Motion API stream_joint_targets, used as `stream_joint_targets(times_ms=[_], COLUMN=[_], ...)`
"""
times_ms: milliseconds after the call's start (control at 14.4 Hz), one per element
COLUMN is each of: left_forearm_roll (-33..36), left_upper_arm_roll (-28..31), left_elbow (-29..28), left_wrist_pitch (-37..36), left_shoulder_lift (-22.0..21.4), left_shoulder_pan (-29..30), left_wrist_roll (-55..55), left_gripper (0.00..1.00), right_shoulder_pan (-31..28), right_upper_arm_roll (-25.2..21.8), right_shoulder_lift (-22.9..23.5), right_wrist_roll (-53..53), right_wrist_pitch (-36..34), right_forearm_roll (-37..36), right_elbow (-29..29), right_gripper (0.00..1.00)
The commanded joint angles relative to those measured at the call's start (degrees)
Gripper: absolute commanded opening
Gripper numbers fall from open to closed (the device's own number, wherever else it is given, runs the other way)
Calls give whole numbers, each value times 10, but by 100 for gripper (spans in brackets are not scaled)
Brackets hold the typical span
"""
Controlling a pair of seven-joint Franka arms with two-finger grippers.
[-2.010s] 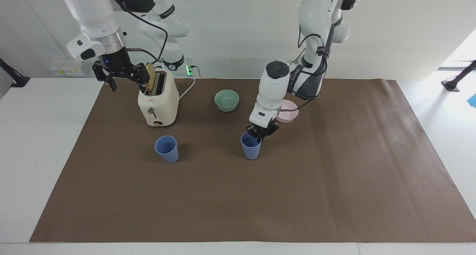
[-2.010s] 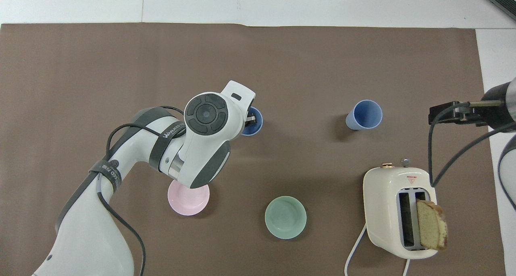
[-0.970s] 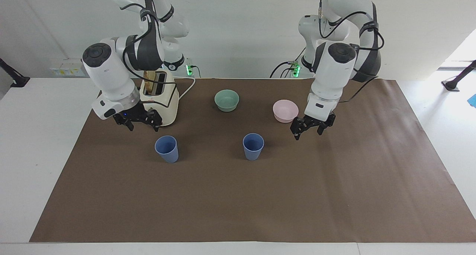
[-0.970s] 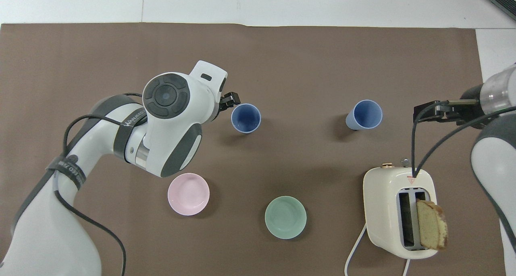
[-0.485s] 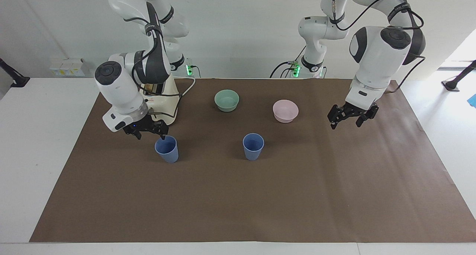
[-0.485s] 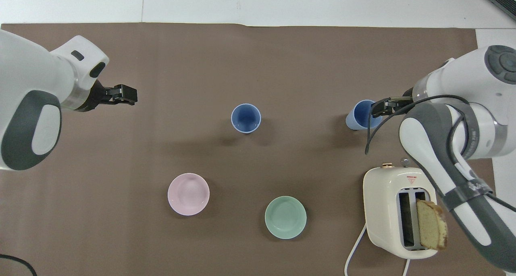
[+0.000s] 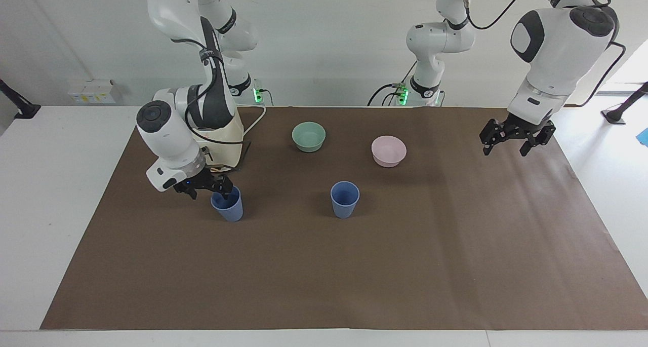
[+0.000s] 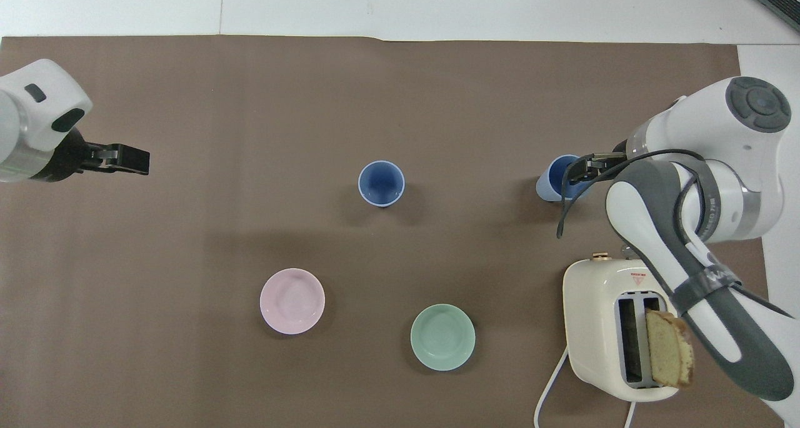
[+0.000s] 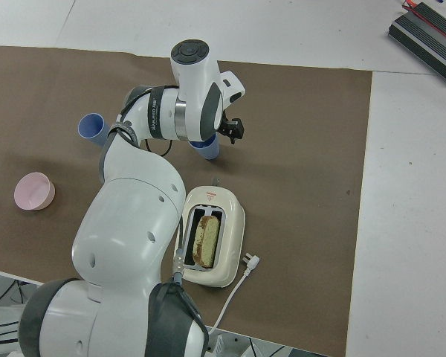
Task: Stack blue cups with both arms
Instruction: 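Grasp the other blue cup with the right gripper while the left gripper retracts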
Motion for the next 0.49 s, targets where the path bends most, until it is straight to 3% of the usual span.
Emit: stream_joint_targets(times_ms=[0, 139, 416], left_forearm_roll=[-6, -5, -5], left_upper_arm_roll=[-5, -8, -27], left_elbow=[27, 82, 97], left_wrist_pitch=[-52, -108, -143], left_shoulder_lift=[-24, -23, -29], left_shoulder_pan=[10, 4, 1], left_wrist_roll=[10, 9, 8], left_gripper=[100, 100, 100], right_shoulder_pan=[-1, 0, 5], right_upper_arm_roll=[1, 1, 1], right_shoulder_lift=[14, 14, 14], right_wrist_roll=[1, -2, -2], right_wrist_pitch=[29, 27, 21], right_forearm_roll=[9, 9, 8], right_elbow=[-3, -3, -1], right_gripper=[91, 3, 0])
